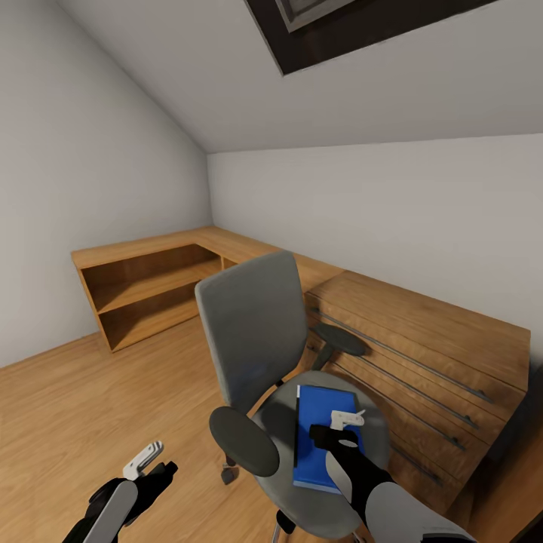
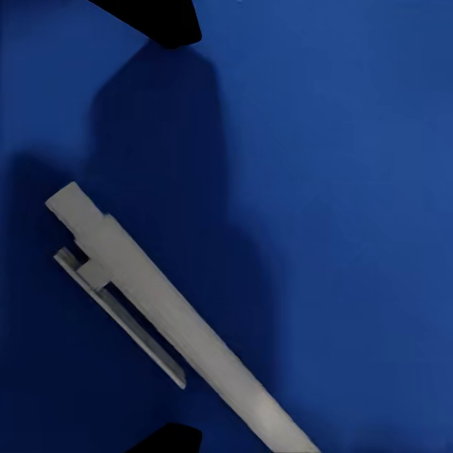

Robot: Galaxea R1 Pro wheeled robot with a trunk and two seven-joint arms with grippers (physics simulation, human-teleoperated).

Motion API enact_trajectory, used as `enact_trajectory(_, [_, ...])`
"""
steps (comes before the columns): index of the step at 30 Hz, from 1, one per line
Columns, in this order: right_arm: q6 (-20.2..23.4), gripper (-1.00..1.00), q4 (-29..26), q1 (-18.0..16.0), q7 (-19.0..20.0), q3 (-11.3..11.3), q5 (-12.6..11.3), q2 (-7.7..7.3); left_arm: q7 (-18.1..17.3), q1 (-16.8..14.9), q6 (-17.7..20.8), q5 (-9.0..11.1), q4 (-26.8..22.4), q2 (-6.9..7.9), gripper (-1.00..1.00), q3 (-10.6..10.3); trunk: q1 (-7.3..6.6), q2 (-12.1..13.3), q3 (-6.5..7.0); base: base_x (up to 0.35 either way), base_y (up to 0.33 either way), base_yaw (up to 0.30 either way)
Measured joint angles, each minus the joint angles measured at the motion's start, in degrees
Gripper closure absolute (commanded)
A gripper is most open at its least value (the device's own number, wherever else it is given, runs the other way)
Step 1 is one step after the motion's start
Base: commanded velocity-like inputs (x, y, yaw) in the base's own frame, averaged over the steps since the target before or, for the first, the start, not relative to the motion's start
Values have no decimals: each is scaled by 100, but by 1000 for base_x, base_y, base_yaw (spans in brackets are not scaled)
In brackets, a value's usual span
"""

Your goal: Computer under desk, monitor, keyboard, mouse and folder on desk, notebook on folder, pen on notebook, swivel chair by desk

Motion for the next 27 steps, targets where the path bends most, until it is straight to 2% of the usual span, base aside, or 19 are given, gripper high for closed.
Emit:
enact_trajectory(9, [-6, -100, 1, 1, -1, 6, -5, 0, 0, 0, -3, 5, 0, -5, -100, -8, 0, 0, 0, 0, 0, 0])
enact_trajectory(10, [-7, 100, 2, 1, -1, 4, -5, 0, 0, 0, -4, 5, 0, -5, -100, -10, 0, 0, 0, 0, 0, 0])
enact_trajectory(27, [-10, 100, 1, 0, -3, 15, 13, 8, 1, 0, -7, 8, 0, -6, -100, -26, 0, 0, 0, 0, 0, 0])
